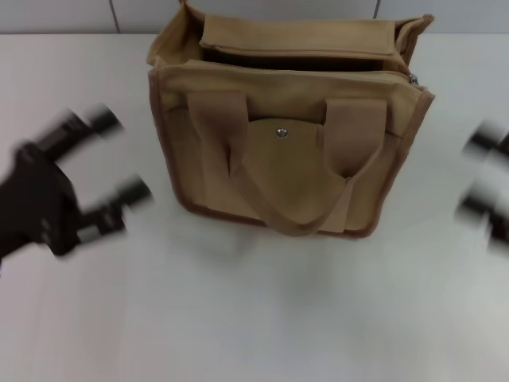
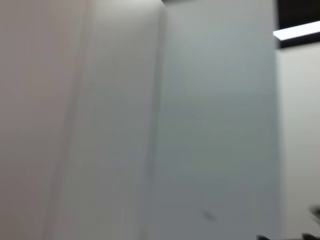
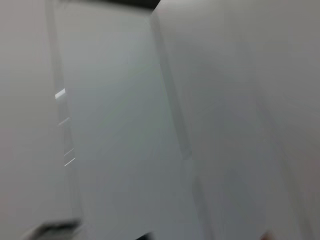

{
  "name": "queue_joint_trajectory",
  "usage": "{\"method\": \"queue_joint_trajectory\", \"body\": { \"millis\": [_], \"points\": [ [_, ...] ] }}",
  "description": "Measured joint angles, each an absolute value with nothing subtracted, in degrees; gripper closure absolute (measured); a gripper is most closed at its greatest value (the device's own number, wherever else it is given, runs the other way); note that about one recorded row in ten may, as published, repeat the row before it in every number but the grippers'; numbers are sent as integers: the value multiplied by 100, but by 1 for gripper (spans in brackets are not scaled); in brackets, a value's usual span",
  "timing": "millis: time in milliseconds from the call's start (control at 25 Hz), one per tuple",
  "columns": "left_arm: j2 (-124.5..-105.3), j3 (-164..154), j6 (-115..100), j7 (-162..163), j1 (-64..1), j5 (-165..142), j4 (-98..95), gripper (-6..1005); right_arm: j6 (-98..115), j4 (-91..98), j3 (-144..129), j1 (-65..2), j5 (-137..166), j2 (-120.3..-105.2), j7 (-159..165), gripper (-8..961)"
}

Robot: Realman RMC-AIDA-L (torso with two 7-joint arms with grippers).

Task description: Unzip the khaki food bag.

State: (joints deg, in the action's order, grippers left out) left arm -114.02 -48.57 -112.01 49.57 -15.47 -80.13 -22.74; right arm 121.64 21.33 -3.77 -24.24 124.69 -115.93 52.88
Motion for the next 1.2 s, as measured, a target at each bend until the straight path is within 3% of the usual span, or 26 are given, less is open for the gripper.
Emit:
{"method": "queue_joint_trajectory", "body": {
  "millis": [160, 360, 1200],
  "points": [
    [-11266, -4967, -11199, 5279, -1846, -9234, -2603, 152, 12215, 2400, -1881, -2364, 12549, -11565, 5154, 208],
    [-11328, -4971, -11218, 5488, -2115, -10109, -2782, 140, 12041, 2464, -2863, -2483, 12573, -11678, 5106, 207],
    [-11228, -4212, -11306, 6146, -2387, -10360, -3264, 140, 11933, 2379, -2340, -2644, 12456, -11760, 5394, 207]
  ]
}}
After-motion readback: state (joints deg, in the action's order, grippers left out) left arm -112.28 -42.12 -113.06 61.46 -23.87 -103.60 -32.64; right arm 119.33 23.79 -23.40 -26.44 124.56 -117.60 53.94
